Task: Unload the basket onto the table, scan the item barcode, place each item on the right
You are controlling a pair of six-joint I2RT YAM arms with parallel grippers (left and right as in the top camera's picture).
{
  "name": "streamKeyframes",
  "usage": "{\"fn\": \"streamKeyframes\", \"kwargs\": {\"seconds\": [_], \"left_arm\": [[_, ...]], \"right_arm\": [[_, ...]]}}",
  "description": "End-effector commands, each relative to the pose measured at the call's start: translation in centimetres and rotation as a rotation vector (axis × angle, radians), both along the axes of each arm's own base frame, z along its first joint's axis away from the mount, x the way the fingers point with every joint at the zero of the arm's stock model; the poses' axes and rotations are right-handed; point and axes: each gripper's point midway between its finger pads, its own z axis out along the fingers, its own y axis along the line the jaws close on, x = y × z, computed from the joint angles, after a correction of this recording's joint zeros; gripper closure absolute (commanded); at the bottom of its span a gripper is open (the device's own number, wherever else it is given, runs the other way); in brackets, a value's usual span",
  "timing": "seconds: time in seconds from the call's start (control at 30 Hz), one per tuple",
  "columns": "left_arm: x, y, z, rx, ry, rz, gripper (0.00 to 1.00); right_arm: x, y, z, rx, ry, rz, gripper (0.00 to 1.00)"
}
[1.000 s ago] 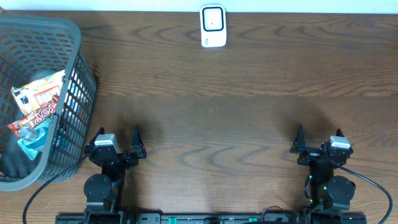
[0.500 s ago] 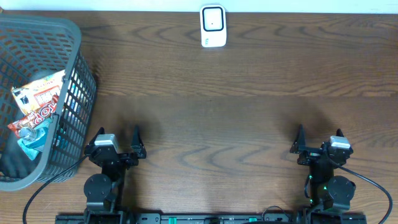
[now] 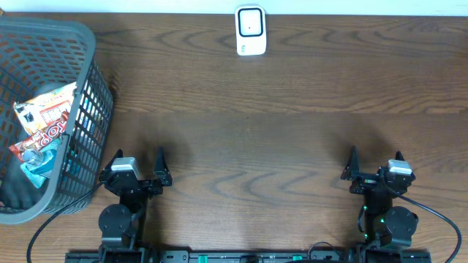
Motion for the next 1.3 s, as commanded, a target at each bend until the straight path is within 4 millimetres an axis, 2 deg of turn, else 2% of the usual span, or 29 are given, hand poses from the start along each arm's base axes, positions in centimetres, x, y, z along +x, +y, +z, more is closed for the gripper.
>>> {"fn": "streamKeyframes", "kwargs": {"seconds": [0.0, 0.3, 0.43, 1.17, 1.27], "left_arm": [[0.0, 0.1, -1.7, -0.008, 0.043, 0.005, 0.02], [0.0, 0.2, -1.7, -0.005, 0.043, 0.008, 0.02], [-0.1, 1.8, -1.6, 0.05, 0.041, 0.096, 0.02], [-0.1, 1.8, -1.3, 0.049, 0.032, 0.096, 0.02], [0.0, 0.9, -1.2, 0.035, 0.025, 0.048, 0.02]], "right_arm": [[-0.1, -0.2, 0.0, -0.001, -0.001, -0.013, 0.01], [-0.1, -0.2, 0.0, -0.001, -0.001, -0.013, 0.01], [-0.1, -0.2, 0.0, -0.001, -0.001, -0.013, 0.01], [-0.1, -0.2, 0.0, -0.001, -0.001, -0.013, 0.01], [-0.1, -0.2, 0.0, -0.001, -0.001, -0.013, 0.01]]}}
